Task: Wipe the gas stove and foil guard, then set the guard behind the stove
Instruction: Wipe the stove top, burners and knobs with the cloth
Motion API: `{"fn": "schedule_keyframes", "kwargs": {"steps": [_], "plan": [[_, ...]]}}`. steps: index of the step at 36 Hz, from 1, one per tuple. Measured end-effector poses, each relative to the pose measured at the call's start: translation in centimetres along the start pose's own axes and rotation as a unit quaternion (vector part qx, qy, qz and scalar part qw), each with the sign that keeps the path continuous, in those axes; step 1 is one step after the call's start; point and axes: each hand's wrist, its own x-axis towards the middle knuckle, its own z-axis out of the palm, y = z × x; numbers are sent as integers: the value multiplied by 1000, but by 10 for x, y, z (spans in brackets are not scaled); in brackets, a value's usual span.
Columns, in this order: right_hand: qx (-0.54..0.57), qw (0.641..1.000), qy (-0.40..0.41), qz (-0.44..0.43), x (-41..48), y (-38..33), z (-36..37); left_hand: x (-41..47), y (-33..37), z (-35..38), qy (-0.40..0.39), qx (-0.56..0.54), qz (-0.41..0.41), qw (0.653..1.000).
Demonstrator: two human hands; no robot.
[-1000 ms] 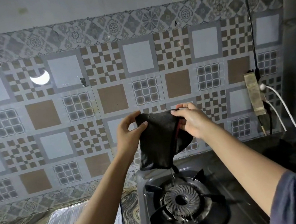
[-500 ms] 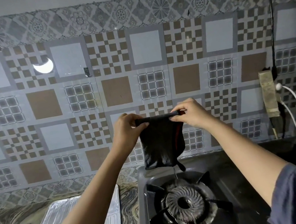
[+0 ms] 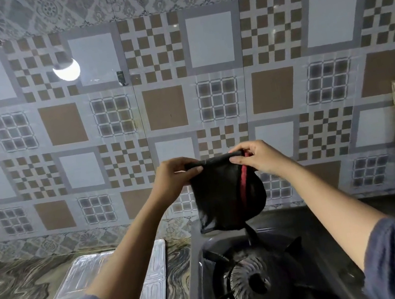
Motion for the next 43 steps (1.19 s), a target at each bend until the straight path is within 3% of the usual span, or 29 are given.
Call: {"fn": "schedule_keyframes", "kwargs": {"steps": [7,15,20,30,34,38,41,43], "plan": [[-2,997,68,-48,16,8,25,-7,-23,5,90,-12,-5,996],[-67,992,-104,9,-21,48,54,-65,-72,19,12,-50,-104,993],[-88,984,-155,24,-26,47,51,-75,-79,22,5,-112,-139,984],[-163,984,-43,65,-8,72,97,-62,-115,47,91,-117,-186,971],[-230,973,-26,19,-13,72,115,-71,-129,58,99,-110,-235,960],[-169,967,-193,8,-12,66,123,-87,-135,64,81,-117,-265,954],[-240,916,-322,9,-7,68,130,-95,-137,66,50,-131,-271,952],[-281,889,-362,14,-3,70,134,-99,-136,66,28,-143,-272,951]]}}
